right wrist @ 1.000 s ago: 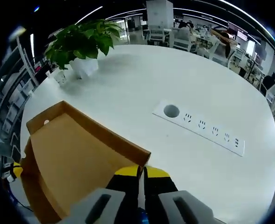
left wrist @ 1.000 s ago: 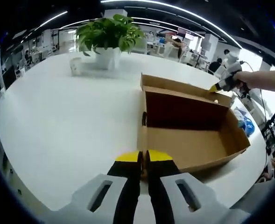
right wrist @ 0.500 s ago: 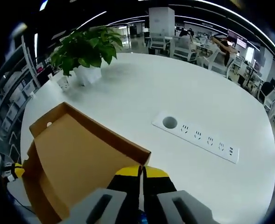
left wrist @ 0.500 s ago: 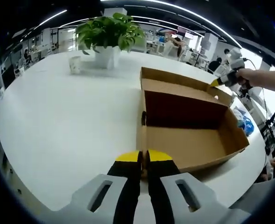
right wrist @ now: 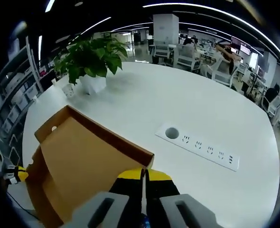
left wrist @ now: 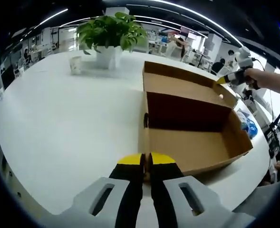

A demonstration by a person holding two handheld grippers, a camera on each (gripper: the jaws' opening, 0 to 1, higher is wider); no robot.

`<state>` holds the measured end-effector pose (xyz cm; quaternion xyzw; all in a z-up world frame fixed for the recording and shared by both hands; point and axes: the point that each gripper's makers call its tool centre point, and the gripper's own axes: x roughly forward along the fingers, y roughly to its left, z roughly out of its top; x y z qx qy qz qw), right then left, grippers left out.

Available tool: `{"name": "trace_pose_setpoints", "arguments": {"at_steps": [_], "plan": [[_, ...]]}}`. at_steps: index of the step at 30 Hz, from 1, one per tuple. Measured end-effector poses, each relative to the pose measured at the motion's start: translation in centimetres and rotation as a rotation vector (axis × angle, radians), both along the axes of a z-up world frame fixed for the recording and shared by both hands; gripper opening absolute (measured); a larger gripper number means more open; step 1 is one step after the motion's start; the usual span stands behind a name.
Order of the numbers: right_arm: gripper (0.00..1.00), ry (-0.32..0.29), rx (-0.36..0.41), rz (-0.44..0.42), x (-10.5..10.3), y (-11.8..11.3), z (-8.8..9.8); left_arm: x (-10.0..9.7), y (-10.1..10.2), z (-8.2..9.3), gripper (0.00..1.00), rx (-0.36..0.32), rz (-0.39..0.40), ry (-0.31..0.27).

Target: Operate the shoe box by opening the lid, removing the specified soft item, and placing it in the target area until the item is outside and the box remains undamaged.

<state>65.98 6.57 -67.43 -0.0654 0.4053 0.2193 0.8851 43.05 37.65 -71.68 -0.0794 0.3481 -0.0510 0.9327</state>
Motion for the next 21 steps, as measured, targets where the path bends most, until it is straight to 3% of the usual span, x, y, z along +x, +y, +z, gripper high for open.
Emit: {"name": "trace_pose_setpoints", "arguments": {"at_steps": [21], "plan": [[0.00, -0.158, 0.049, 0.007, -1.7, 0.3, 4.1, 0.1, 0.1, 0.0, 0.02, -0.005, 0.008, -0.007]]}}
